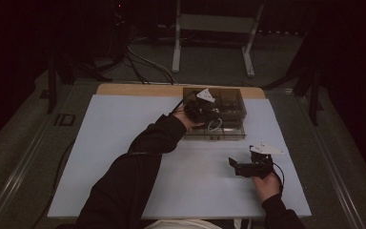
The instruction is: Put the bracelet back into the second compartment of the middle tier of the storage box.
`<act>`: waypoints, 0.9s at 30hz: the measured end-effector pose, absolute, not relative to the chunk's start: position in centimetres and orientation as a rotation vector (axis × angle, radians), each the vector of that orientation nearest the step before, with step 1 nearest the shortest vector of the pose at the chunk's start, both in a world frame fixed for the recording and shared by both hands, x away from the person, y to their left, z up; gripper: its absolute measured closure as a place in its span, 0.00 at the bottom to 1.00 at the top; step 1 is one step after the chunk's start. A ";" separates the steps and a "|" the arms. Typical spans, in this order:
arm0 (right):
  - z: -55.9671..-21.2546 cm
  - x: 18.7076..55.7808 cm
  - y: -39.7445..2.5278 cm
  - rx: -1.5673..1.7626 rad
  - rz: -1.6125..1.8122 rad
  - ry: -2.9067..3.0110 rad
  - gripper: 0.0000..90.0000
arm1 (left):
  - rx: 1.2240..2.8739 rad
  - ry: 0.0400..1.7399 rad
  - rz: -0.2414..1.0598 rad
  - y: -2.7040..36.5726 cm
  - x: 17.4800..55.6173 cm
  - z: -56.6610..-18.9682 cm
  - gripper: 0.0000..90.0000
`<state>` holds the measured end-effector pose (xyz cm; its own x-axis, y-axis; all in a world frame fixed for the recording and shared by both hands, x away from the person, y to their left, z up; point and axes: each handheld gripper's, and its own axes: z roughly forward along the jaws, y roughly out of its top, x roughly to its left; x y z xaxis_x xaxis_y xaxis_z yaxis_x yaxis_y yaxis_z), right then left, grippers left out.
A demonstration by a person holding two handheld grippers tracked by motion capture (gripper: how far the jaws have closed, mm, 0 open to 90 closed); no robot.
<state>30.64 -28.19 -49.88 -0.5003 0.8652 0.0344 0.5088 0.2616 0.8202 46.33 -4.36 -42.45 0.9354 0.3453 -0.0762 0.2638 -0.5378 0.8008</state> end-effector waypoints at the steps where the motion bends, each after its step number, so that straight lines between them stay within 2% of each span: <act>1: -49.9 30.6 -28.2 1.243 1.130 2.115 0.00 | 2.170 0.431 0.105 -4.4 46.4 -42.6 0.98; 27: -49.8 30.6 -28.3 1.243 1.135 2.114 0.00 | 2.273 0.476 0.142 -5.0 47.2 -45.9 0.98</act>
<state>30.60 -28.30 -49.79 -0.5019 0.8642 0.0357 0.5072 0.2607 0.8215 47.15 -4.96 -45.85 0.9232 0.3814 -0.0483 0.2926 -0.6155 0.7318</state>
